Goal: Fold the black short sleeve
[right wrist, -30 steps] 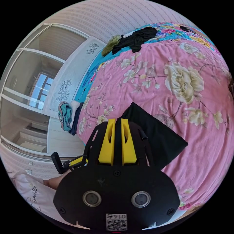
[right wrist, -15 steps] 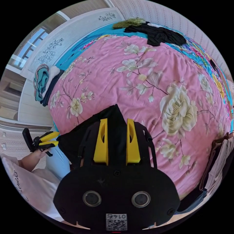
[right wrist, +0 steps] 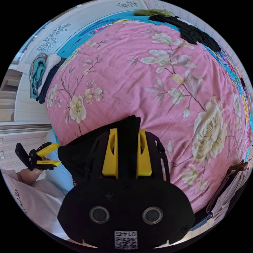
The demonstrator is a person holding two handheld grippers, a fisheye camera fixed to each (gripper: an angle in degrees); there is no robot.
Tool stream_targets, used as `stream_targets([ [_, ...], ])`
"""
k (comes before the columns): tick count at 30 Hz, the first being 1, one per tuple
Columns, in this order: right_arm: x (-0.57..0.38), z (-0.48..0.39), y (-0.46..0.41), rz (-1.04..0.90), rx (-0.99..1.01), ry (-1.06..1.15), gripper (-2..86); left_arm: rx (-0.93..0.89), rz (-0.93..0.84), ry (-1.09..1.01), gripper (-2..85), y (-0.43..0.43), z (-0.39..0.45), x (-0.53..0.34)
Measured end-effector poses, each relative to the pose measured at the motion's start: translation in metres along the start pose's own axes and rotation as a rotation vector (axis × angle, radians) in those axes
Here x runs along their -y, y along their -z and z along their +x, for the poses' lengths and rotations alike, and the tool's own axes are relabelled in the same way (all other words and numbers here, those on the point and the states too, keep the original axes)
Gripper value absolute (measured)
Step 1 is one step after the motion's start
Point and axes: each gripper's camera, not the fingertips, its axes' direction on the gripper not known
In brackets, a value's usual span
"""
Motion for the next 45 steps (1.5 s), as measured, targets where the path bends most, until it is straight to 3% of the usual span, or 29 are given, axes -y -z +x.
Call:
stream_targets([
  [6, -0.029, 0.0, 0.024, 0.128, 0.077, -0.081, 3.3, 0.039, 0.049, -0.073, 9.2, 0.015, 0.002, -0.019],
  [11, -0.106, -0.005, 0.075, 0.402, 0.294, -0.147, 2.2, -0.034, 0.071, -0.158, 2.6, 0.041, 0.014, -0.038],
  [17, -0.193, -0.036, 0.131, 0.569, 0.272, -0.099, 1.9, -0.147, 0.201, -0.312, 1.6, 0.11, 0.042, -0.076],
  [24, -0.236, -0.08, 0.183, 0.715, 0.276, -0.003, 1.7, -0.048, 0.418, -0.386, 1.5, 0.205, 0.053, -0.136],
  [35, -0.123, -0.262, 0.22, 0.658, 0.345, 0.449, 1.9, 0.225, 0.66, -0.069, 2.0, 0.328, -0.018, -0.199],
  [40, -0.026, -0.384, 0.259, 0.583, 0.288, 0.597, 2.9, 0.509, 0.889, 0.007, 2.9, 0.392, -0.066, -0.188],
  [43, 0.057, -0.464, 0.265, 0.598, 0.217, 0.615, 6.1, 0.601, 0.957, 0.221, 5.4, 0.416, -0.143, -0.153],
  [45, 0.104, -0.5, 0.253, 0.509, 0.144, 0.602, 10.7, 0.637, 0.911, 0.377, 7.0, 0.414, -0.191, -0.141],
])
